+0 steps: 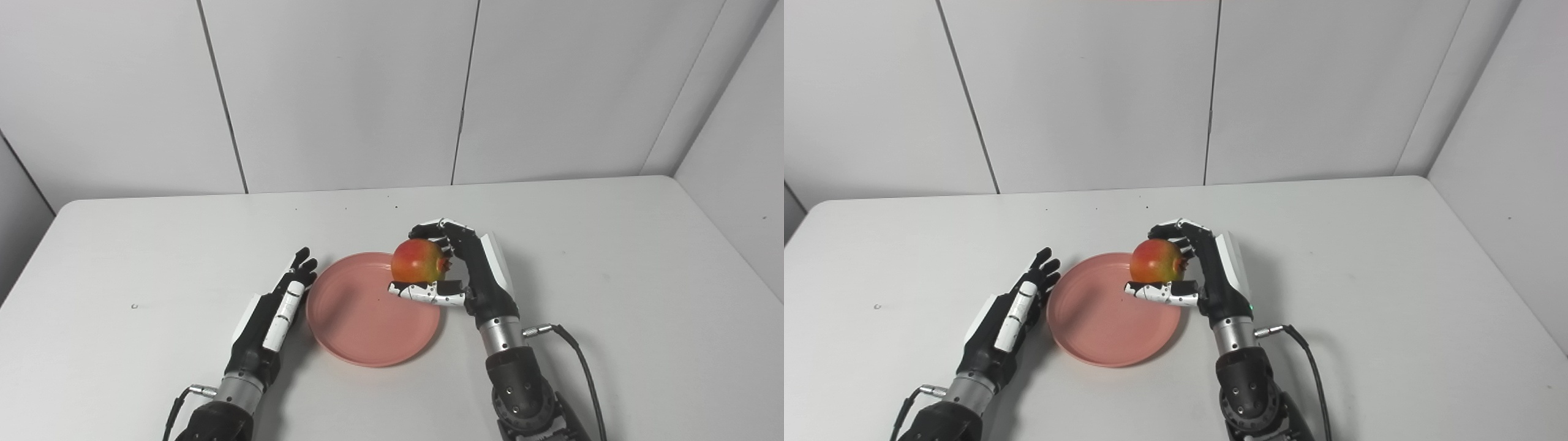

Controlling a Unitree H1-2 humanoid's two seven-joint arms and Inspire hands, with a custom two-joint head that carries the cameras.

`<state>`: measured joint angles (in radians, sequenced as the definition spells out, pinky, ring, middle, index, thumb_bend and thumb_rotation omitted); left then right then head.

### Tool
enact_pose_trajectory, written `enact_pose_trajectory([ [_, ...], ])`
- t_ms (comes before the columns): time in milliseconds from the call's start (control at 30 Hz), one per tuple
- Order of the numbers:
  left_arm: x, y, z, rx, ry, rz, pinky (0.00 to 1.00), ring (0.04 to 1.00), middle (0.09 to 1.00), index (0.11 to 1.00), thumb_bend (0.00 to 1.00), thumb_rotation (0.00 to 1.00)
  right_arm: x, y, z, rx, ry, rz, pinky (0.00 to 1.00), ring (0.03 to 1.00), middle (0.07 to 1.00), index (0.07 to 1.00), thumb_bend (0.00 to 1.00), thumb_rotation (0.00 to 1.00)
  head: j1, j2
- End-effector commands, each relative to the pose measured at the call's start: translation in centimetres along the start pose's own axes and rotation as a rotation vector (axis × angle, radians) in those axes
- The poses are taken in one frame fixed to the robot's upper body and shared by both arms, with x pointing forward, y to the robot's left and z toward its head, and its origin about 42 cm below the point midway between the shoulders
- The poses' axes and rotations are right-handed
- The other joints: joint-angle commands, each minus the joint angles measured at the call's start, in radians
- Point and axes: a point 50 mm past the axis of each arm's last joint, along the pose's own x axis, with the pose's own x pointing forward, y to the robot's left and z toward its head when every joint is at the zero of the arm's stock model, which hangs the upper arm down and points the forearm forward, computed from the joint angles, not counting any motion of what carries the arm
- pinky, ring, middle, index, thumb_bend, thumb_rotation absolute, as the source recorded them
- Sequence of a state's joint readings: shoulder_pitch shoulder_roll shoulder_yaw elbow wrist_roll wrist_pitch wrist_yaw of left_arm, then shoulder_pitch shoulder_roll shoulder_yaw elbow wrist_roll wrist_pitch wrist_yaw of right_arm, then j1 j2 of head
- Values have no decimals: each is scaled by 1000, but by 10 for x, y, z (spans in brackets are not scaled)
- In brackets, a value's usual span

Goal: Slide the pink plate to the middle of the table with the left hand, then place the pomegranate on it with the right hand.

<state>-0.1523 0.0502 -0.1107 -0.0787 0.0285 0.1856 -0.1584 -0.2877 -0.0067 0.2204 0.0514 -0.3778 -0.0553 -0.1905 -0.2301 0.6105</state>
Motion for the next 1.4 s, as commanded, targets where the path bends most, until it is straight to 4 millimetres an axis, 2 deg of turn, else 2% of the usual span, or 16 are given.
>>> enact_pose_trajectory([
  [0,7,-4,14,11,-44,-4,946,964,970,965,580,998,8,0,21,15,-126,-9,409,427,492,522,514,0,2,0],
  [167,7,-5,15,10,-43,-5,949,965,973,966,591,999,6,7,19,-18,-137,12,468,451,483,512,516,0,14,5],
  [333,8,-7,16,4,-49,-6,951,967,973,964,592,992,5,14,18,-16,-152,49,402,422,477,533,513,0,25,9],
  [533,9,-10,16,5,-48,-7,956,973,978,966,616,986,2,23,14,-8,-158,99,389,418,477,539,511,0,48,18],
  [667,10,-12,17,12,-56,-7,959,974,980,965,607,994,0,27,11,-36,-167,111,339,393,498,542,509,0,71,23],
  [1100,12,-21,22,21,-62,-9,953,977,986,973,594,1000,-3,25,4,-104,-142,160,399,416,505,526,511,0,163,42],
  [1367,14,-25,23,11,-58,-5,962,981,987,972,596,1000,-3,21,2,-137,-139,165,471,443,510,502,514,0,191,51],
])
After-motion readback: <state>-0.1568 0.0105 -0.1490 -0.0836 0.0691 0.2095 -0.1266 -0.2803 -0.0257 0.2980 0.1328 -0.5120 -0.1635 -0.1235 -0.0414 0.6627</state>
